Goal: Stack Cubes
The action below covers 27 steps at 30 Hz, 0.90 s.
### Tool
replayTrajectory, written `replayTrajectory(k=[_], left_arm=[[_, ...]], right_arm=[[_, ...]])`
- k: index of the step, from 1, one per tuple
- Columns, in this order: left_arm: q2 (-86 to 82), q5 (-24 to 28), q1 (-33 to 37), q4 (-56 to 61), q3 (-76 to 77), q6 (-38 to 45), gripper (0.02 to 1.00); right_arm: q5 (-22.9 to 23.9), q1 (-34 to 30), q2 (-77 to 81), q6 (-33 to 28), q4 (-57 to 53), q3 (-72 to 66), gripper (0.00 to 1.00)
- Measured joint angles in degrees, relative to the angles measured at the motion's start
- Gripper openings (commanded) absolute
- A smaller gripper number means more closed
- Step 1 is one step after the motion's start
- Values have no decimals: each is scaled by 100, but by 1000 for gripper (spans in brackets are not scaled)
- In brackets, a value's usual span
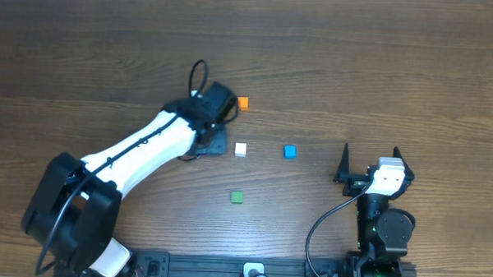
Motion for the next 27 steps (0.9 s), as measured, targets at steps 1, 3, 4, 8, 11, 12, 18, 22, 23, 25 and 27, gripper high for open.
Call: replayTrajectory(k=[1,3,4,8,11,12,18,22,23,25,27], left_arm=[[-17,-74,-173,-179,308,-136,40],[-48,-243,-485,-437,811,-343,40],[-61,-330,-667,-529,1062,-466,38],[-92,-470,-1117,-549,1429,-798,38],[-11,-518,-1241,-544,1432,-1040,38],[61,-531,-1263,-505,1432,-1091,40],[584,-529,-1290,-328,1432,-1237,40],[723,-527,-1268,-306,1429,-1250,40],[743,-527,-1250,-306,1429,-1255,40],[758,-527,-1224,-308,1429,-1255,38],[804,-527,-1200,-313,1432,-1255,40]], right_arm=[[0,0,0,0,0,0,991],[-2,0,0,2,0,0,993],[-2,0,0,2,0,0,991],[0,0,0,2,0,0,993],[0,0,0,0,0,0,991],[0,0,0,2,0,0,991],[0,0,0,0,0,0,991],[0,0,0,-2,0,0,993],[0,0,0,2,0,0,993],[0,0,0,2,0,0,993],[0,0,0,0,0,0,993]])
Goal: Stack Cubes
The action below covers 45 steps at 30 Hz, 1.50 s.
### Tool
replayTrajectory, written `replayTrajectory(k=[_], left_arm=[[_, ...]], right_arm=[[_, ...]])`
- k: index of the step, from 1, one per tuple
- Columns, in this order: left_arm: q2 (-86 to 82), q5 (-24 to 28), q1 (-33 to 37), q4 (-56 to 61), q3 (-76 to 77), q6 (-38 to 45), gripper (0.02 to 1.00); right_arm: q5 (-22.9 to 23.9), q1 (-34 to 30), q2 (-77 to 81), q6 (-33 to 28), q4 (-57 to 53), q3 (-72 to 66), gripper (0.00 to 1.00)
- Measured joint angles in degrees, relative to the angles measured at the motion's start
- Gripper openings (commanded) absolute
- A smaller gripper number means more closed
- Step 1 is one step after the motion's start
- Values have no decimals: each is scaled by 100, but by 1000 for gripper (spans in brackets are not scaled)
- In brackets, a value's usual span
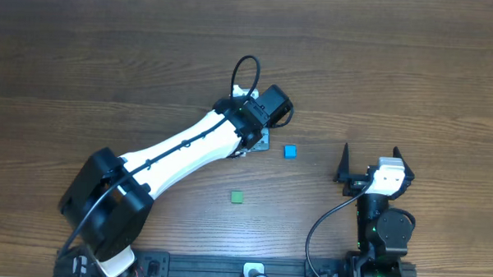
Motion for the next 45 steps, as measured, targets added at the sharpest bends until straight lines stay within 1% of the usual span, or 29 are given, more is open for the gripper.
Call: replayTrajectory(k=[7,45], left_arm=[[225,20,20,-210,-2,2,38],[479,153,26,-232,-2,2,38]], right_arm=[[0,0,0,0,0,0,993],[0,0,0,0,0,0,993]])
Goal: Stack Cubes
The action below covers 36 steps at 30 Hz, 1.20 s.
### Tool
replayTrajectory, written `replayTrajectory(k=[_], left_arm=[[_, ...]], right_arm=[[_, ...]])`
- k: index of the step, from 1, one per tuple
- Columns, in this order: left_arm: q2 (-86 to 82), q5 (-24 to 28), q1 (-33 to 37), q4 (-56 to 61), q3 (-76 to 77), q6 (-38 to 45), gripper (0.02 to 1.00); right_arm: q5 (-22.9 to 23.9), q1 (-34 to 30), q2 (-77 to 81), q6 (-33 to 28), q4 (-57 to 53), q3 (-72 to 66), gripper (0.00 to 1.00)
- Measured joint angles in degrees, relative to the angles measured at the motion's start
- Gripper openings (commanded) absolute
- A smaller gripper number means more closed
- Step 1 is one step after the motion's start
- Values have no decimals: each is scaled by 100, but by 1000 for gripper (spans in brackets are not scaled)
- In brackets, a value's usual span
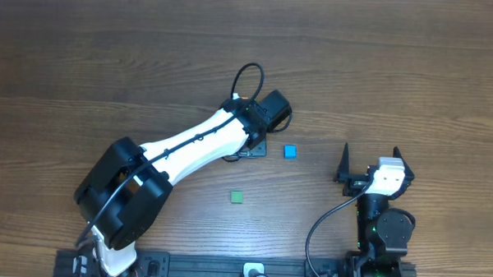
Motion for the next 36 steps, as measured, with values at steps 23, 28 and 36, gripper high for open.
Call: replayTrajectory(k=[23,28,36], left_arm=[[0,17,9,22,0,0,187],[0,17,9,24,0,0,222],[0,17,9,26,0,-2,281]], right_arm=[[0,0,0,2,0,0,991],[0,0,0,0,0,0,991],[0,0,0,0,0,0,993]])
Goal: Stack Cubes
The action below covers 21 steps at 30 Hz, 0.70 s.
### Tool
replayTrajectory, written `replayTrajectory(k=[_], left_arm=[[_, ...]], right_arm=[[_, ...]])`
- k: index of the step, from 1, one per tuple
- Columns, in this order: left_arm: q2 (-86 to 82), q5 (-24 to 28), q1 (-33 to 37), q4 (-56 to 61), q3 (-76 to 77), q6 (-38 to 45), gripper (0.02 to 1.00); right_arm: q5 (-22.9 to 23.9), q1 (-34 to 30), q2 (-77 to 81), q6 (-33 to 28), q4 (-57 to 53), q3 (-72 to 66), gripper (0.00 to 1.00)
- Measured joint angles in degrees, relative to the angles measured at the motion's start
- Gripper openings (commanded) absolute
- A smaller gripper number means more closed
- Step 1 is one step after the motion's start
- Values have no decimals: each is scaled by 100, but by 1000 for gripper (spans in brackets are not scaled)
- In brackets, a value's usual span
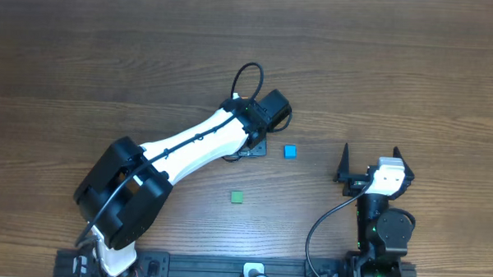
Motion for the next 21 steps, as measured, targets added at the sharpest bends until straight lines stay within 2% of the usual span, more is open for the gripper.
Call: replayTrajectory(k=[5,19,21], left_arm=[[0,4,0,11,0,2,325],[11,4,0,13,0,2,343],[11,4,0,13,0,2,406]], right_arm=[[0,0,0,2,0,0,993],[0,0,0,0,0,0,993],[0,0,0,0,0,0,993]])
